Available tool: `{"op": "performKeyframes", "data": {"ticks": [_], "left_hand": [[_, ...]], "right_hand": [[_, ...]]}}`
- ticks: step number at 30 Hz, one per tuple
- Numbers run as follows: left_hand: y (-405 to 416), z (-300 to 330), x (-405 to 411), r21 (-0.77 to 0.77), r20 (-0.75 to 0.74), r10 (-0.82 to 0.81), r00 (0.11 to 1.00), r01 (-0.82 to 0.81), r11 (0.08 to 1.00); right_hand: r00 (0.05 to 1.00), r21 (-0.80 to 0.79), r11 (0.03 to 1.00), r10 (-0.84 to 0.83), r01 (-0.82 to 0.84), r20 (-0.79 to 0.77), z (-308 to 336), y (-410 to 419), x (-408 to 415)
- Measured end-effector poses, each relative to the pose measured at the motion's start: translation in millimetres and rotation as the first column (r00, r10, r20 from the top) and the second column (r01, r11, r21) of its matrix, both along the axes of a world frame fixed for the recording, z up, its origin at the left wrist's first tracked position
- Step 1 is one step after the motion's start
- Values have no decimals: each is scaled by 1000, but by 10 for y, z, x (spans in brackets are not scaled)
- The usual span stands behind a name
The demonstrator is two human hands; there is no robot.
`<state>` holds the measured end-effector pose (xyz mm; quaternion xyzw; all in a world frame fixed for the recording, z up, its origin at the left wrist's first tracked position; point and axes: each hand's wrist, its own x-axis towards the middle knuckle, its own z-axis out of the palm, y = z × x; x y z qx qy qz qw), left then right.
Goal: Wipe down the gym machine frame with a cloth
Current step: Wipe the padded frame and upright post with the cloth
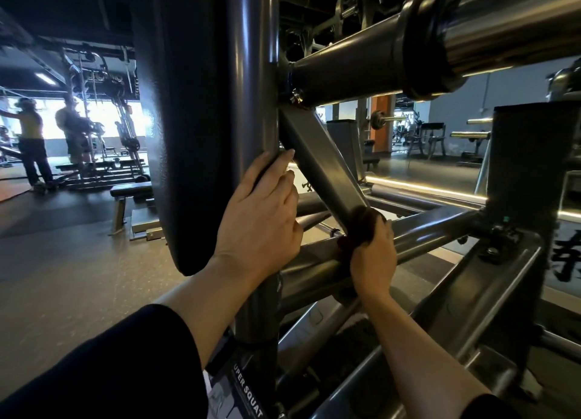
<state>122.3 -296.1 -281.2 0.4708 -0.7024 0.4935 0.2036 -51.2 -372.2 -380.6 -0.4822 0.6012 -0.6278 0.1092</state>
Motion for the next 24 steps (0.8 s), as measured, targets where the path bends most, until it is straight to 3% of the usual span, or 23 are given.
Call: {"op": "performKeyframes", "data": {"ticks": [3,6,9,11,14,18,21,24], "left_hand": [[-16,-11,-5,-16,-9,-35,999,35,999],[-36,-6,11,-89,-29,-113,993,110,990],[19,21,34,-152,-166,-376,912,353,923],[144,-67,129,-205,-312,-431,847,383,901],[263,-374,408,-195,-435,-272,858,205,959],[236,-531,586,-54,-301,-96,949,83,995],[259,-515,587,-19,-299,-65,952,62,998],[286,-512,607,0,-347,-123,930,132,991]], "right_hand": [[996,38,997,64,-66,63,72,177,53],[969,-160,961,239,-225,69,271,576,446],[858,-368,828,497,-423,132,680,863,782],[803,-369,794,570,-484,173,975,906,914],[775,-325,784,602,-528,193,1135,899,992],[766,-255,803,593,-538,250,670,994,1006],[786,-199,814,579,-545,216,323,1062,1007],[830,-276,825,541,-493,136,331,1103,1067]]}}
